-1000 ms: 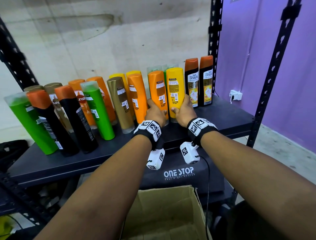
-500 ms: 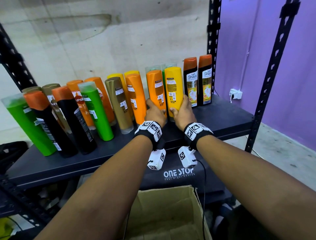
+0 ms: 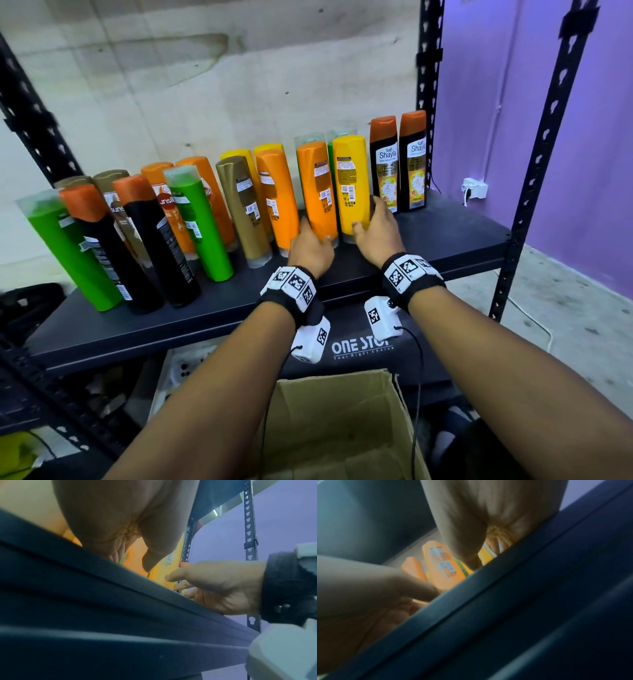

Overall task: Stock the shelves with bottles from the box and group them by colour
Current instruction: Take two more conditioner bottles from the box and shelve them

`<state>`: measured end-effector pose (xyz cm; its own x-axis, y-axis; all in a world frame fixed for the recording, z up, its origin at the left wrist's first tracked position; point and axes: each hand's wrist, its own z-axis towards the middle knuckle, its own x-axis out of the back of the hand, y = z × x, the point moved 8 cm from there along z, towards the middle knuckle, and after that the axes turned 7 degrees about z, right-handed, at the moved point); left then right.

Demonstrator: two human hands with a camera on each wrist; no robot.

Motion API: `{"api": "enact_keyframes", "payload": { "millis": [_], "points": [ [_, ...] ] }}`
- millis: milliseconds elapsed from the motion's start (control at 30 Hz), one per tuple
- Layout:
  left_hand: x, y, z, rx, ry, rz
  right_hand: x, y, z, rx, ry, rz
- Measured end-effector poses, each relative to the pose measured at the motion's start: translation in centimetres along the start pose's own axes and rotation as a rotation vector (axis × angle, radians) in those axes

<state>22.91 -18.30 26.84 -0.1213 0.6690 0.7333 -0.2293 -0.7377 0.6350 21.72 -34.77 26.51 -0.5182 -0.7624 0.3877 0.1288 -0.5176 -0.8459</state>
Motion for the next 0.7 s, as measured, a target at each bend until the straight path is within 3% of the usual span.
{"api": "enact_keyframes", "payload": {
  "millis": [300, 567, 700],
  "points": [
    [1.3, -0.1, -1.5, -0.080, 0.015, 0.003, 1.1, -0.9, -2.2, 0.062, -0.057, -0.083],
    [4.3, 1.0, -4.3, -0.232, 0.156, 0.190, 2.2, -3.7, -6.5, 0.272, -0.078, -0.331],
    [5.0, 0.2, -6.6, -0.273, 0.144, 0.286, 1.7, -4.2, -8.2, 0.297, -0.135, -0.433]
  ]
}}
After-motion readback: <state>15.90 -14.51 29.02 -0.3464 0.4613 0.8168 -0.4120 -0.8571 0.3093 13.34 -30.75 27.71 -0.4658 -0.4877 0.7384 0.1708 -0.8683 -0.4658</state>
